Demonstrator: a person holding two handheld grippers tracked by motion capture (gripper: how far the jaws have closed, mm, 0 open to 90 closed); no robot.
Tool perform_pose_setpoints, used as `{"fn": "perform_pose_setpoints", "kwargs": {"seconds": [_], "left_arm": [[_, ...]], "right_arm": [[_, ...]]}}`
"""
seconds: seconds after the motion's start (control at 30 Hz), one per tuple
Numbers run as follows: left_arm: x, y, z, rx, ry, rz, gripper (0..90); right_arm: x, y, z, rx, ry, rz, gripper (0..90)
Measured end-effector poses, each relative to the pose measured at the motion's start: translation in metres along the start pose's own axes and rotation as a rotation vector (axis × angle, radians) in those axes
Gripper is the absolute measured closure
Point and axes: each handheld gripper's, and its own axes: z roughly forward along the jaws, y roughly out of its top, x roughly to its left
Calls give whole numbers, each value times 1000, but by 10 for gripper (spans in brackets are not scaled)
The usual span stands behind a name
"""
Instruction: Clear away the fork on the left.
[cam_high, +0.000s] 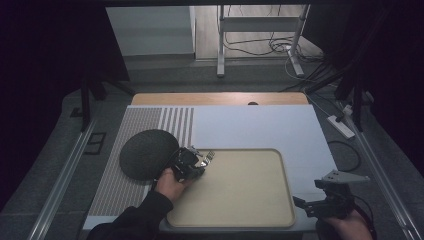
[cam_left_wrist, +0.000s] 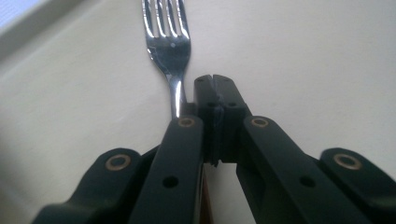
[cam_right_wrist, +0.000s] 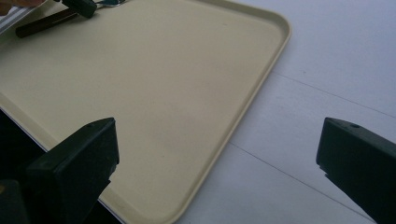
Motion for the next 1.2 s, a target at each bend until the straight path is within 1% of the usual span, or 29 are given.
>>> {"fn": "perform_pose_setpoints", "kwargs": {"seconds": [0.03, 0.07, 0.1, 0.17, 0.27, 0.3, 0.33, 0.4, 0.43, 0.6, 0.7, 0.8, 0.83, 0.9, 0.97, 1.0, 1.1, 1.2], "left_arm": [[4, -1, -2, 4, 14, -13, 890], [4, -1, -2, 4, 14, -13, 890], [9, -2, -3, 6, 16, -32, 890], [13, -4, -5, 8, 23, -49, 890], [16, -5, -6, 12, 34, -58, 890], [18, -5, -7, 14, 38, -63, 890], [22, -7, -9, 17, 41, -78, 890], [24, -7, -9, 19, 43, -82, 890], [27, -9, -11, 23, 47, -94, 890], [34, -12, -14, 30, 47, -116, 889], [37, -13, -16, 39, 39, -119, 889], [37, -13, -16, 38, 35, -114, 887], [37, -13, -16, 38, 35, -114, 874], [37, -13, -17, 23, 30, -99, 839], [37, -13, -17, 18, 30, -97, 832], [36, -13, -19, 6, 28, -92, 810], [36, -13, -20, -5, 36, -84, 772], [37, -13, -21, -18, 33, -80, 737]], "right_arm": [[0, 0, 0, -1, 1, 0, 0], [0, 0, 0, -1, 1, 0, 0], [0, 0, 0, 0, 0, 0, 0], [0, 0, 0, 0, 1, 0, 0], [0, 0, 0, 0, 1, -1, 0], [0, 0, 0, 0, 1, -1, 0], [0, 0, 0, 0, 1, -1, 0], [0, 0, 0, -1, 2, -1, 0], [0, 0, 0, -1, 2, -1, 0], [0, 0, 0, -1, 2, -2, 0], [0, 0, 0, -1, 2, -2, 0], [0, 0, 0, -2, 3, -2, 0], [0, 0, 0, -2, 3, -2, 0], [0, 0, 0, -1, 3, -3, 0], [0, 0, 0, -3, 4, -2, 0], [0, 0, 0, -3, 4, -2, 0], [0, 0, 0, -3, 4, -2, 0], [0, 0, 0, -3, 4, -3, 0]]}}
